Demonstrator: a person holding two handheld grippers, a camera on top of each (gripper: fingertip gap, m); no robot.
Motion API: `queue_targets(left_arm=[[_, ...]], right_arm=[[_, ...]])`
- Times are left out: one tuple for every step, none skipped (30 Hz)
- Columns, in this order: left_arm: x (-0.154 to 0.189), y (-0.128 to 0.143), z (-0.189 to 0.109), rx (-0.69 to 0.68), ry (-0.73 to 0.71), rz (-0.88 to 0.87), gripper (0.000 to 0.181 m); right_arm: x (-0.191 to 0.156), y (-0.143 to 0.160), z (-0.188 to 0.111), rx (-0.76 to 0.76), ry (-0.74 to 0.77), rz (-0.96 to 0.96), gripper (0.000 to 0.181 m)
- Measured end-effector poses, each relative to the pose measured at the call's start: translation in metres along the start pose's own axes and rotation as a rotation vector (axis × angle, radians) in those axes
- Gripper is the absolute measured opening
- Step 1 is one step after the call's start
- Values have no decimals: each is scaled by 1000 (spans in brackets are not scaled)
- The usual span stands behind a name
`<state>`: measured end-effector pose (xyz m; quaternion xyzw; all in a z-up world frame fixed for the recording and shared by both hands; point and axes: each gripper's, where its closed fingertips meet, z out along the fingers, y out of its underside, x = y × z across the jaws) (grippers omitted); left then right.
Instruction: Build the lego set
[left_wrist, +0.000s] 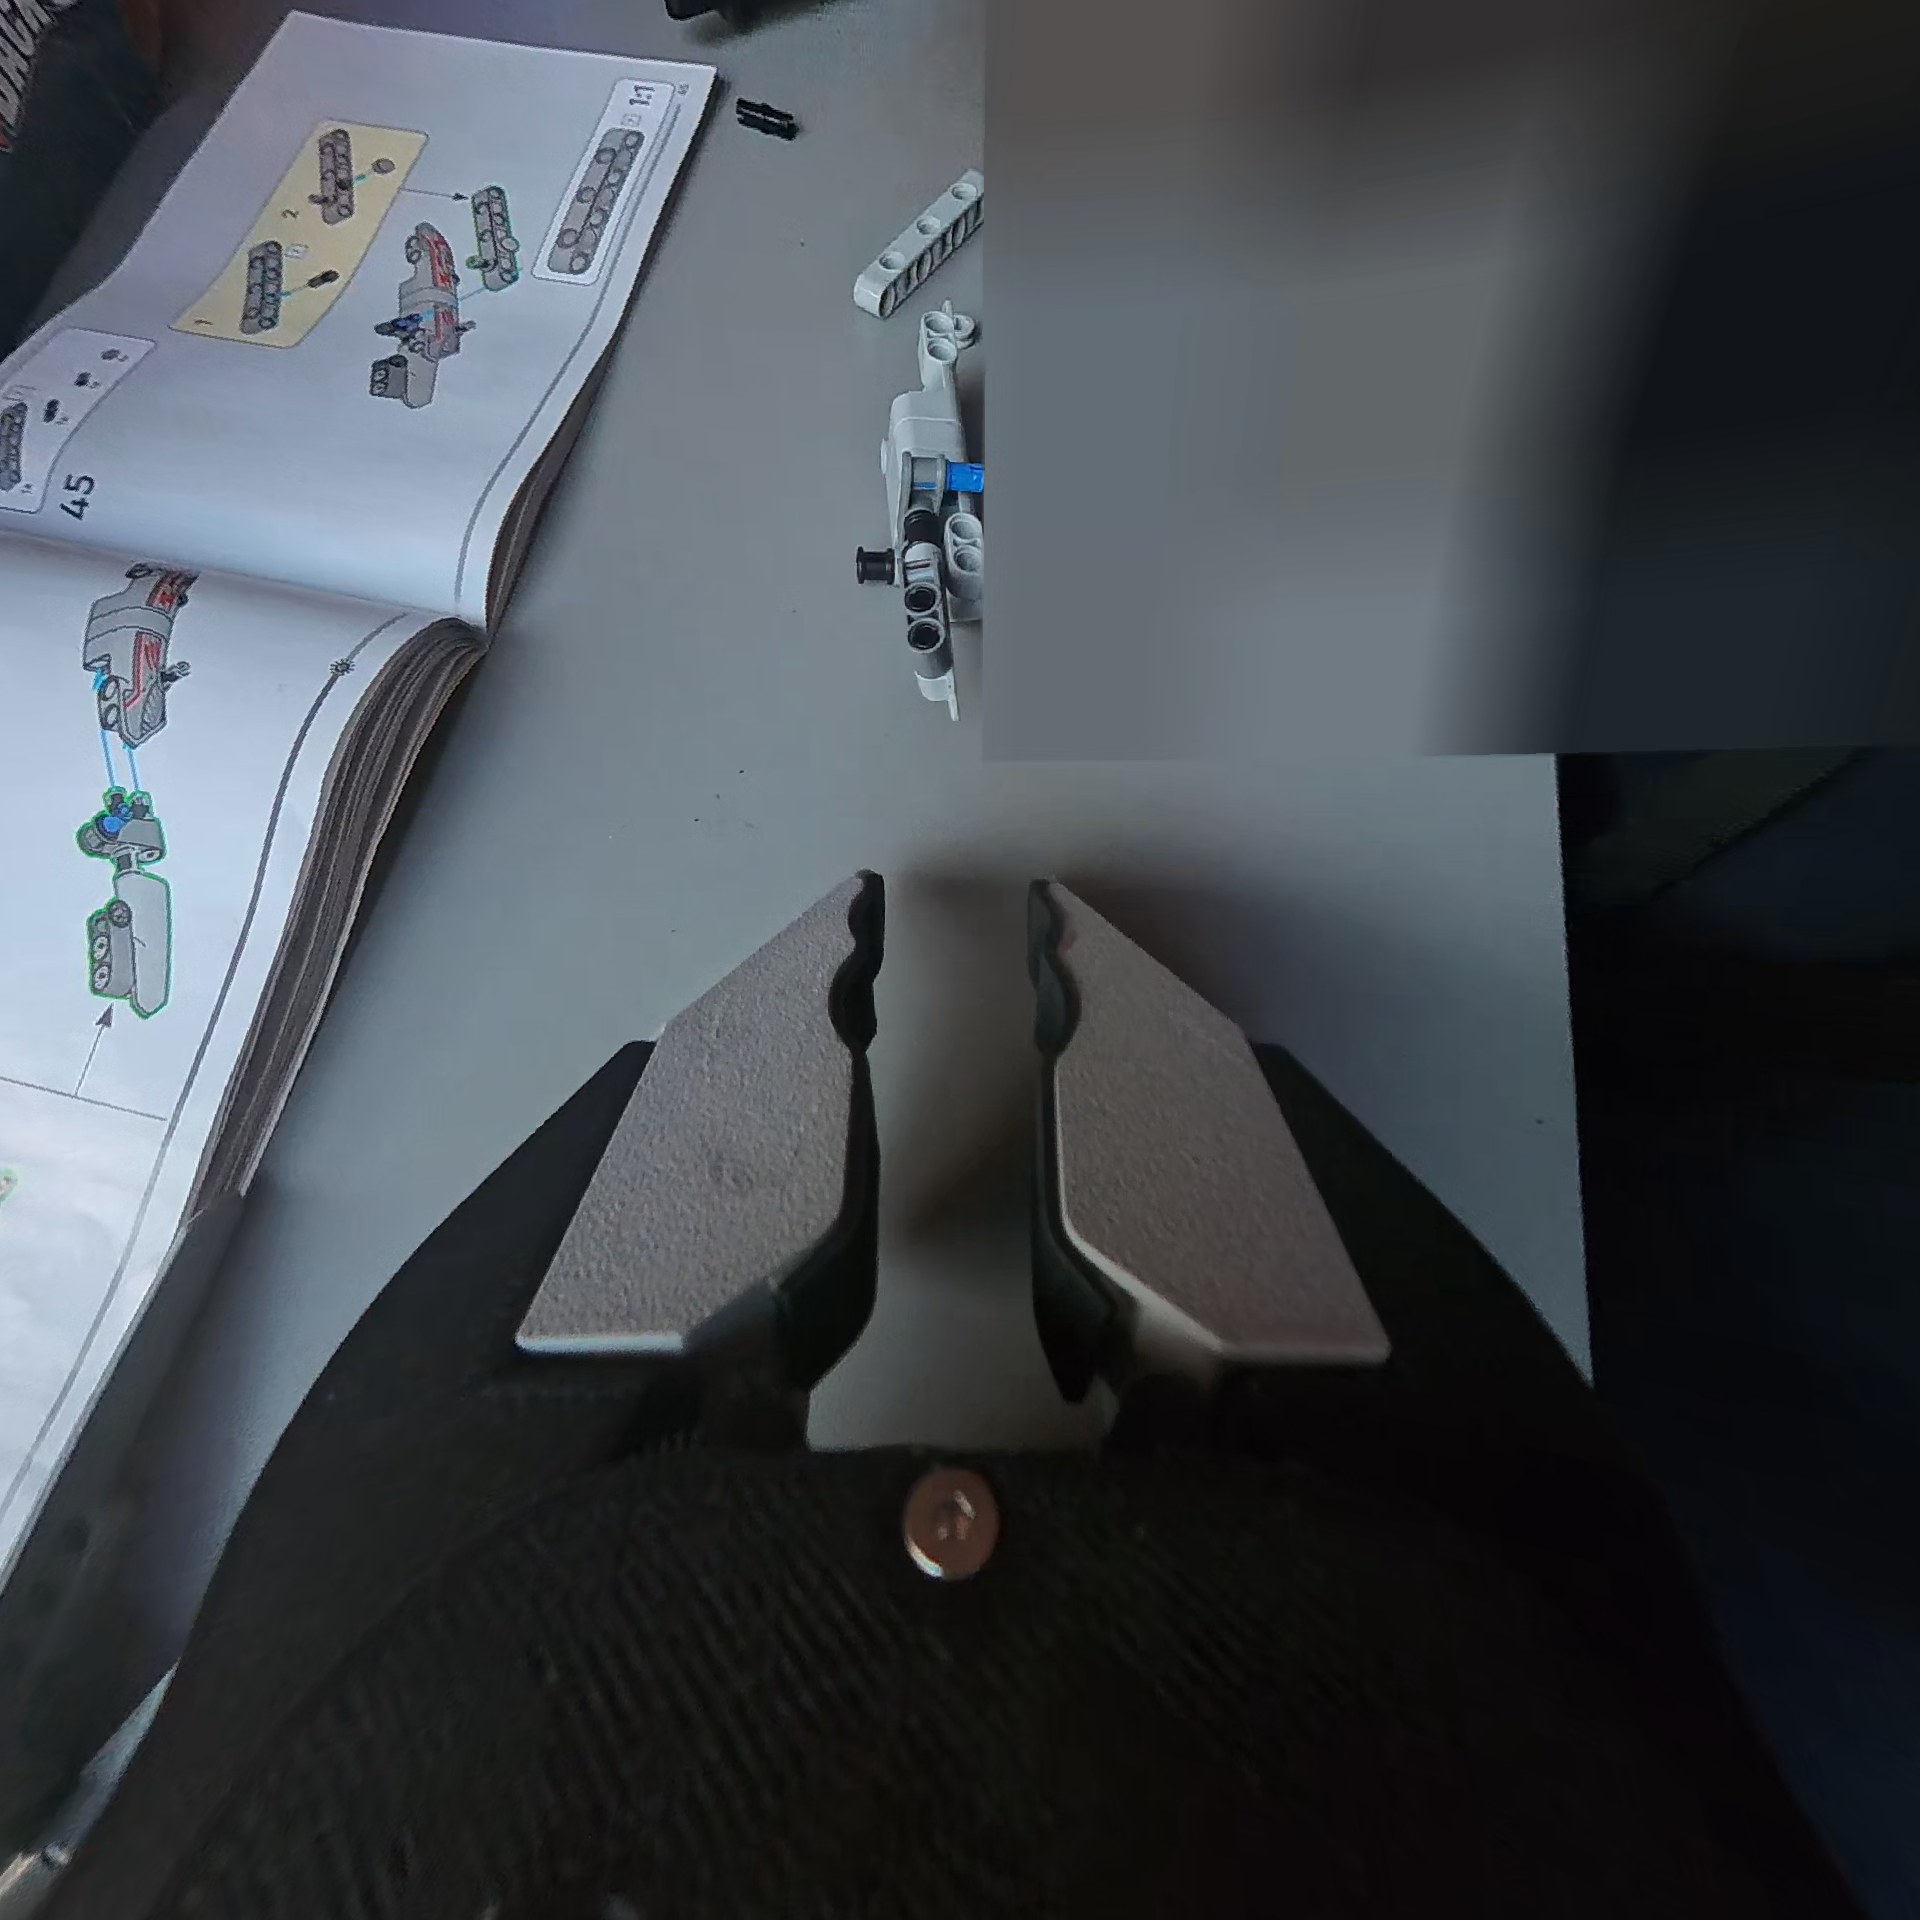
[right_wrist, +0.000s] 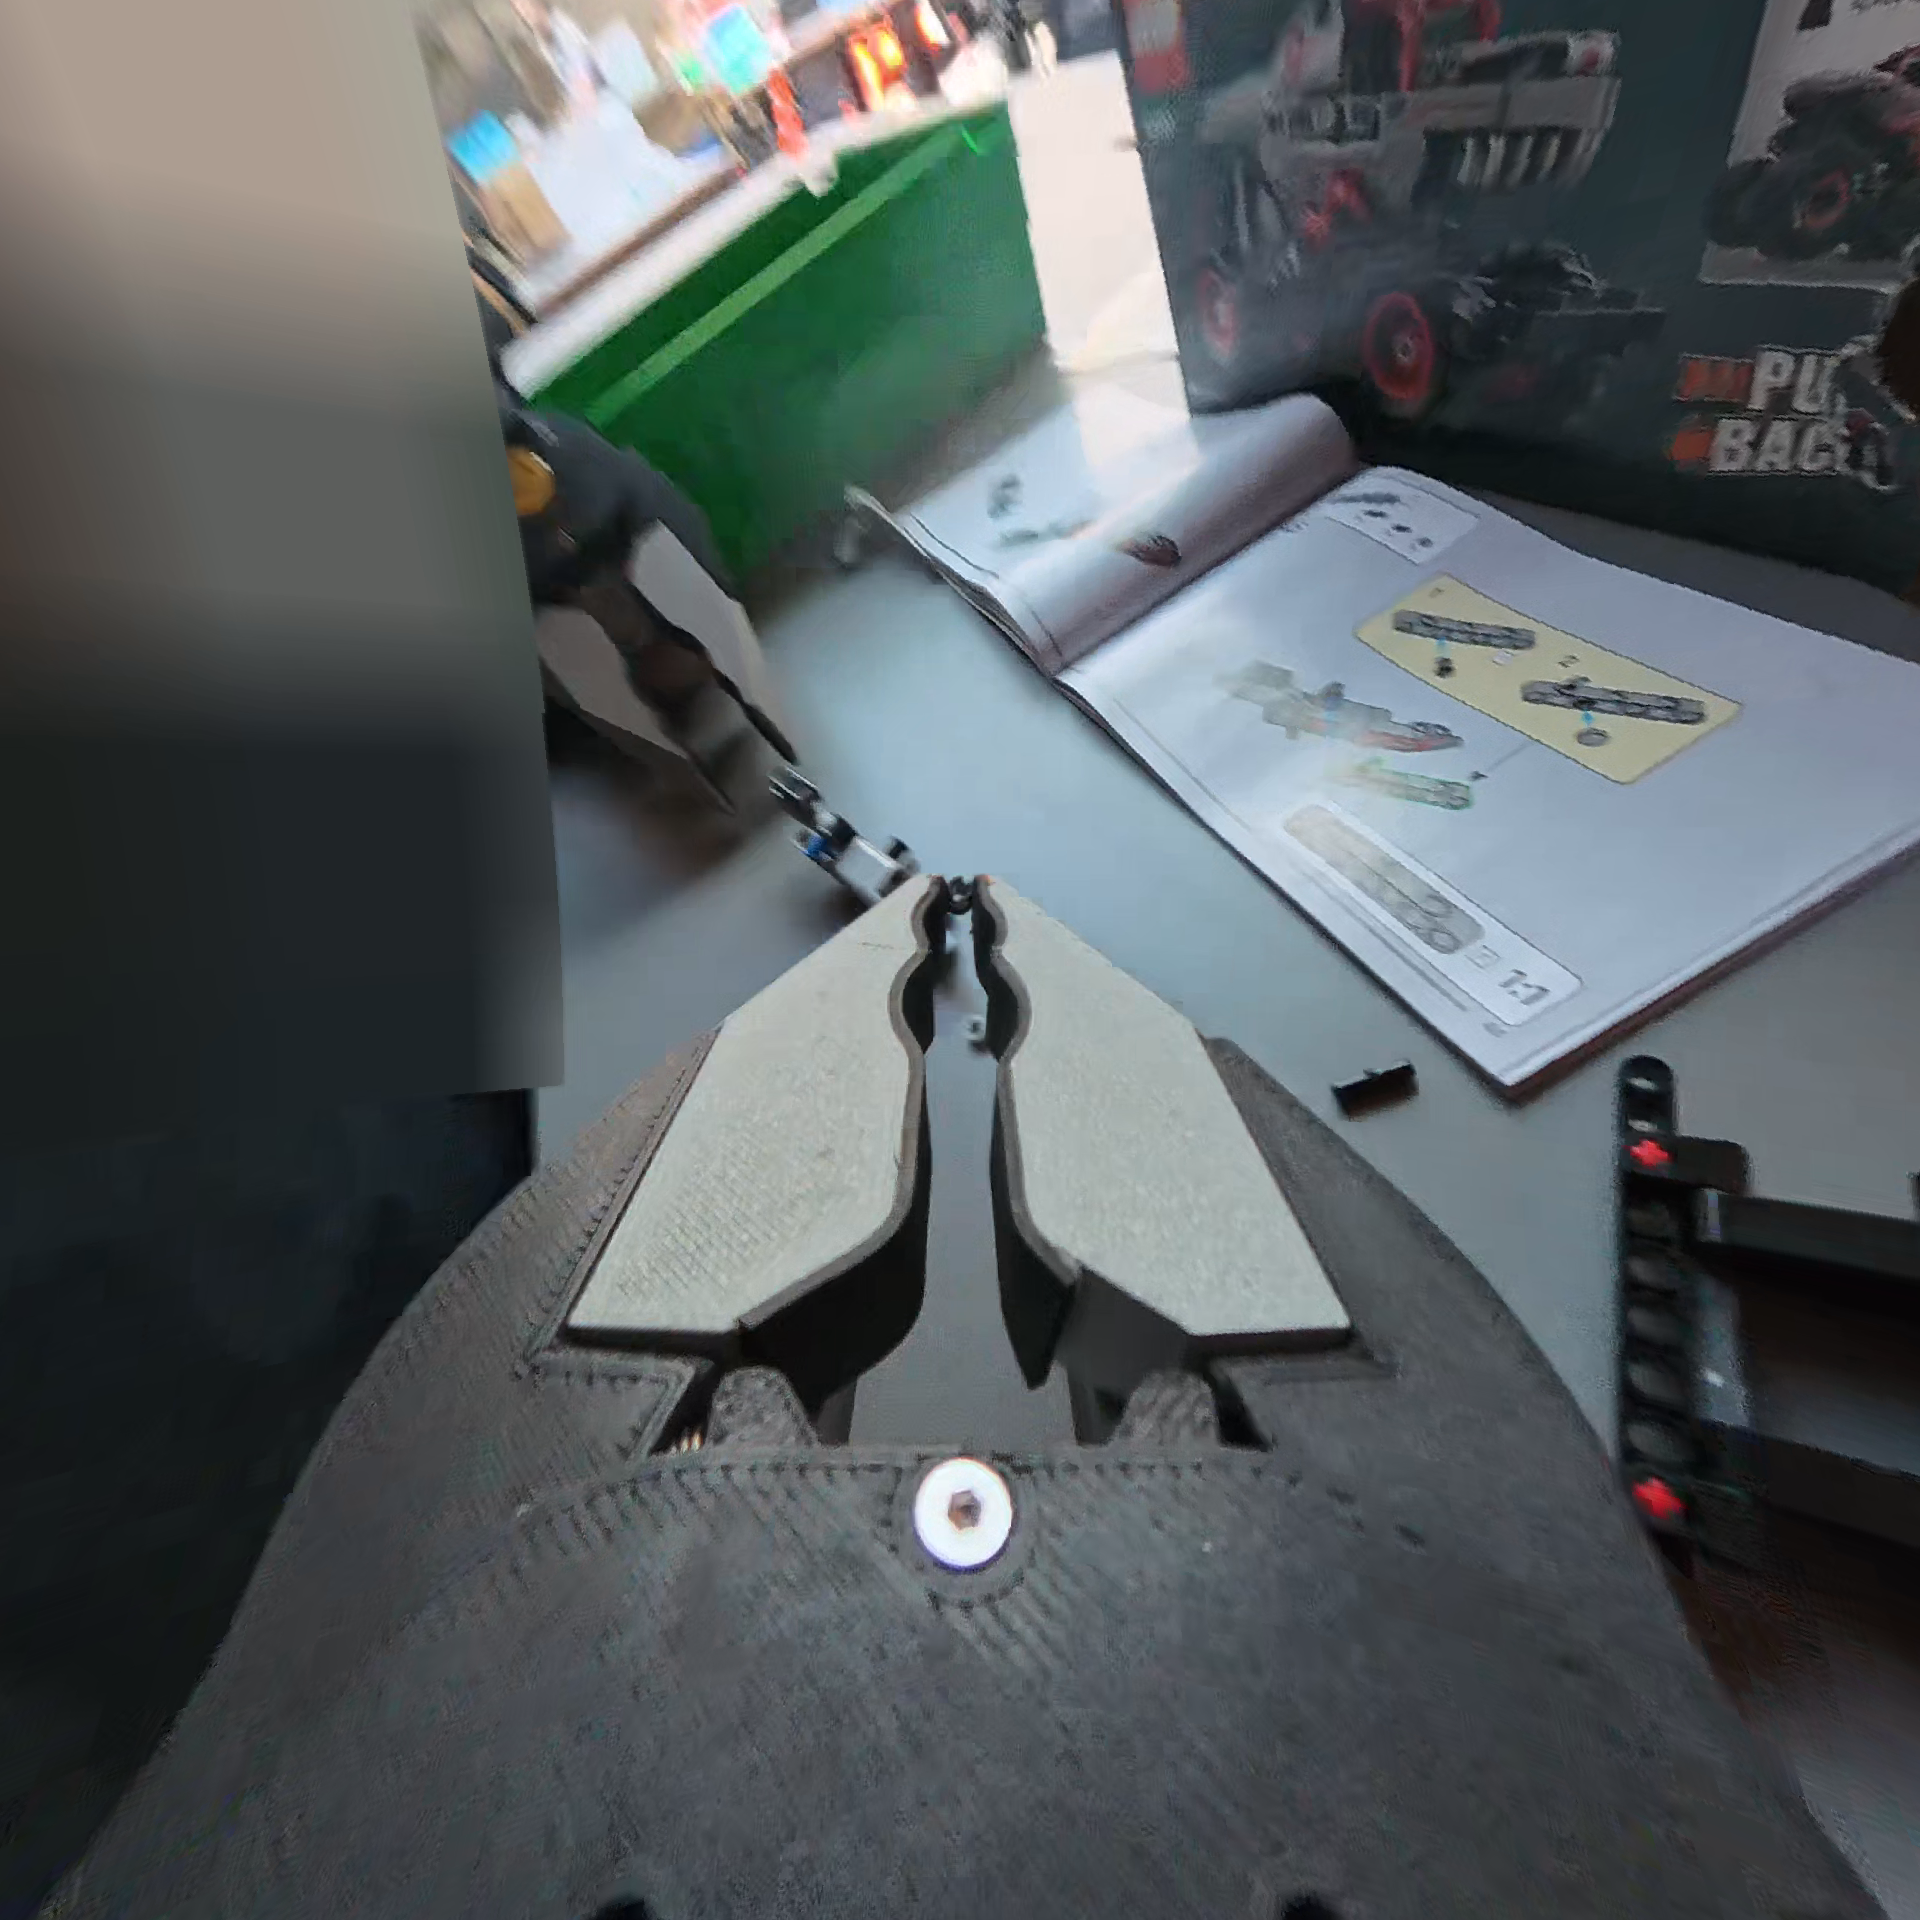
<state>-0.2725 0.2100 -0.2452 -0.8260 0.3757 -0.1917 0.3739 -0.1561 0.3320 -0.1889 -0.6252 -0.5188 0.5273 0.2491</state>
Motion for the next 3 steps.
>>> queue_targets(left_arm=[[0,0,0,0,0,-1,24],[0,0,0,-3,-2,0,24],[0,1,1,-6,-5,5,24]], right_arm=[[-6,-7,-4,50,-64,43,0],[-11,-14,-10,100,-124,86,1],[-15,-21,-15,151,-189,130,0]])
